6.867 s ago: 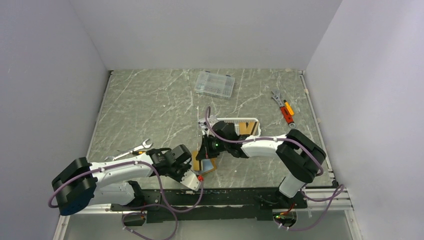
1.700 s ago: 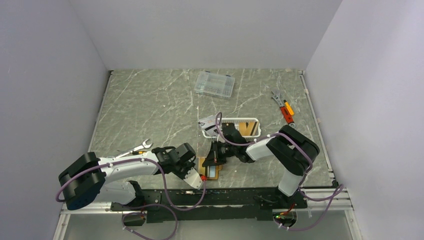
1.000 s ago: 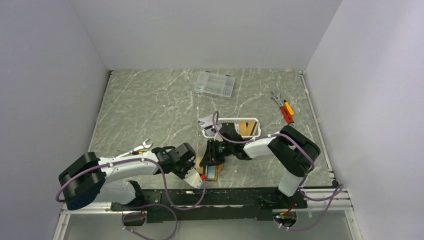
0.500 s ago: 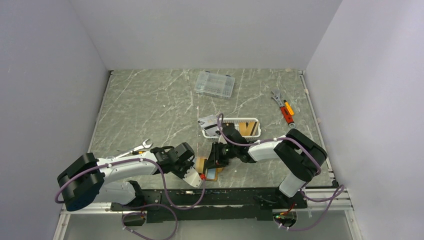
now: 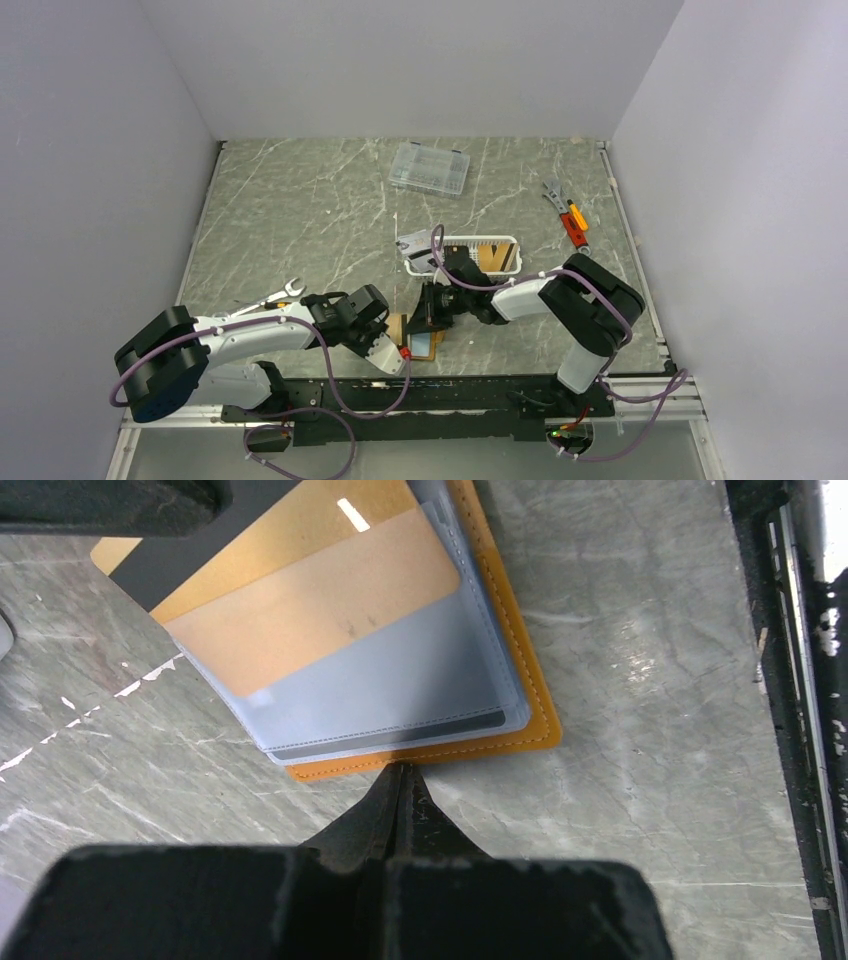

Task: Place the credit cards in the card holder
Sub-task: Pick up the credit card from the card holder.

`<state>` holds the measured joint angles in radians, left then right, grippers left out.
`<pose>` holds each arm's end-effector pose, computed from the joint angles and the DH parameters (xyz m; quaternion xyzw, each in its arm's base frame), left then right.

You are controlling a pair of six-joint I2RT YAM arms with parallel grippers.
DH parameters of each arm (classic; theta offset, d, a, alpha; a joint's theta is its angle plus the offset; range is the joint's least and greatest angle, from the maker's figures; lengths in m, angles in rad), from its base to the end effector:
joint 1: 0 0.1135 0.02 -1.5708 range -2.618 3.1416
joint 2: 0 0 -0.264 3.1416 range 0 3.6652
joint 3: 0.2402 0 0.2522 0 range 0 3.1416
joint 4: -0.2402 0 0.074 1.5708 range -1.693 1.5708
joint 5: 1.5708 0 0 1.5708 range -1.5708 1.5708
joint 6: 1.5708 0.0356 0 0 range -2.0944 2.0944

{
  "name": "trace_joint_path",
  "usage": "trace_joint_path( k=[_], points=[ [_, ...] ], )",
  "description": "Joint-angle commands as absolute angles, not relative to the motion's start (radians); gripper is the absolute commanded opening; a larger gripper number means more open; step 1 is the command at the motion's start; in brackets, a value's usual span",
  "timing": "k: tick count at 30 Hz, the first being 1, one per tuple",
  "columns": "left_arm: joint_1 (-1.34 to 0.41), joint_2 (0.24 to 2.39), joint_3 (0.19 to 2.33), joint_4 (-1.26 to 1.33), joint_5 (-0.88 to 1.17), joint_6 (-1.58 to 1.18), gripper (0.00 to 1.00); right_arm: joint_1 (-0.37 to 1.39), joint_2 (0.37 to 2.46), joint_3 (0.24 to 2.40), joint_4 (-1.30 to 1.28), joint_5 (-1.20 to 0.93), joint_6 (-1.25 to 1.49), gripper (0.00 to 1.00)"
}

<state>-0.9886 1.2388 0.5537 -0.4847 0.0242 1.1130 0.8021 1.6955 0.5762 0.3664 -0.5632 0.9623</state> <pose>0.1117 -0.1712 0.1536 0.8516 0.4848 0.0005 0.1995 0.1877 0.2214 0.1100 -0.0396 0.8874 0.4570 0.0459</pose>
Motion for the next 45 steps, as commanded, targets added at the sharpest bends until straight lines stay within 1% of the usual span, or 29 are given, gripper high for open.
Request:
trace_joint_path(
  k=[1,11,16,21,25,28,31,32,34,35,37,40,45],
  points=[
    [-0.985,1.242,0.573,-0.502,0.057,1.100,0.00,0.807,1.723,0.601,0.406,-0.576,0.982,0.10],
    [-0.995,1.242,0.588,-0.524,0.099,1.069,0.00,0.841,1.768,0.670,0.363,-0.564,0.973,0.06],
    [-1.006,1.233,0.584,-0.527,0.110,1.052,0.00,0.866,1.785,0.715,0.326,-0.568,0.947,0.13],
    [-1.006,1.228,0.598,-0.526,0.093,1.049,0.00,0.880,1.799,0.753,0.293,-0.587,0.926,0.25],
    [-1.006,1.215,0.592,-0.532,0.073,1.064,0.00,0.876,1.720,0.734,0.203,-0.546,0.887,0.28],
    [-1.007,1.209,0.581,-0.528,0.060,1.071,0.00,0.874,1.662,0.712,0.159,-0.501,0.875,0.27],
    [-1.006,1.207,0.588,-0.527,0.057,1.065,0.00,0.875,1.646,0.693,0.166,-0.491,0.887,0.22],
    [-1.006,1.207,0.593,-0.529,0.057,1.063,0.00,0.875,1.647,0.690,0.172,-0.493,0.889,0.19],
    [-1.006,1.208,0.599,-0.532,0.059,1.058,0.00,0.877,1.653,0.687,0.174,-0.494,0.892,0.11],
    [-1.006,1.211,0.602,-0.533,0.059,1.059,0.00,0.878,1.657,0.689,0.172,-0.496,0.890,0.10],
    [-1.006,1.216,0.605,-0.533,0.061,1.058,0.00,0.882,1.664,0.697,0.162,-0.493,0.886,0.10],
    [-1.007,1.218,0.610,-0.535,0.065,1.060,0.00,0.898,1.679,0.713,0.155,-0.495,0.874,0.15],
    [-1.006,1.226,0.616,-0.526,0.076,1.057,0.00,0.920,1.718,0.769,0.128,-0.496,0.852,0.16]
  ],
)
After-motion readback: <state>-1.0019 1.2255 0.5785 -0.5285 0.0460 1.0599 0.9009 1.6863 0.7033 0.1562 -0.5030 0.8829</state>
